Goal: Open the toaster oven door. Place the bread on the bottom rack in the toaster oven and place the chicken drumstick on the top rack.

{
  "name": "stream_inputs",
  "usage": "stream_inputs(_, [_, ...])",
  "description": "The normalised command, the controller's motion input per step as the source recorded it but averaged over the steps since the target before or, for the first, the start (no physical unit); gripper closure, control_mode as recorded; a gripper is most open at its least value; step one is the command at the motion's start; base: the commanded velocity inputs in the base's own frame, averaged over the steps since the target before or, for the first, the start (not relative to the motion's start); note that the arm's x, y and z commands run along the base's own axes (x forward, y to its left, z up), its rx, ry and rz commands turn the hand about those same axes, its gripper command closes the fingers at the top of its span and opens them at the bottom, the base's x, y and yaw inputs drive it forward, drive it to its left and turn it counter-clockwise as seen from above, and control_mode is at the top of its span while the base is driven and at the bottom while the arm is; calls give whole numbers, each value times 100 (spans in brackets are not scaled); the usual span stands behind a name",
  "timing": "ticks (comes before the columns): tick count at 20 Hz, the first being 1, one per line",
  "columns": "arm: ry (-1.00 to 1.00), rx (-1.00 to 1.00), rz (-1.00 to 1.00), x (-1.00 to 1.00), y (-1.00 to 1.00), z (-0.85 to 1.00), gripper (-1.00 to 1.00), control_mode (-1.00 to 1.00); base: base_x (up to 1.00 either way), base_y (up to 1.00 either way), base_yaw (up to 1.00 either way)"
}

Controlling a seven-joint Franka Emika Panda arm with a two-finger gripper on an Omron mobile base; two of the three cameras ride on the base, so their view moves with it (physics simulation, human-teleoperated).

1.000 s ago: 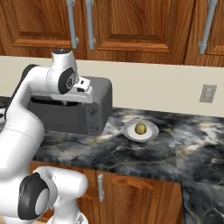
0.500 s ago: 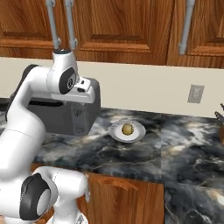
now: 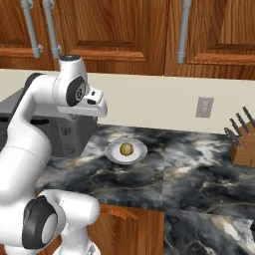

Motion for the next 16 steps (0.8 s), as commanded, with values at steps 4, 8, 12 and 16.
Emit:
stream_inputs(4, [0,0,0,0,0,0,-100,100,47,-22,-5])
stream_inputs(8, [0,0,0,0,0,0,-100,100,45,-16,0])
stream_inputs(12, [0,0,0,0,0,0,-100,100,19,-8,0])
stream_inputs(16, [0,0,0,0,0,0,-100,100,0,0,0])
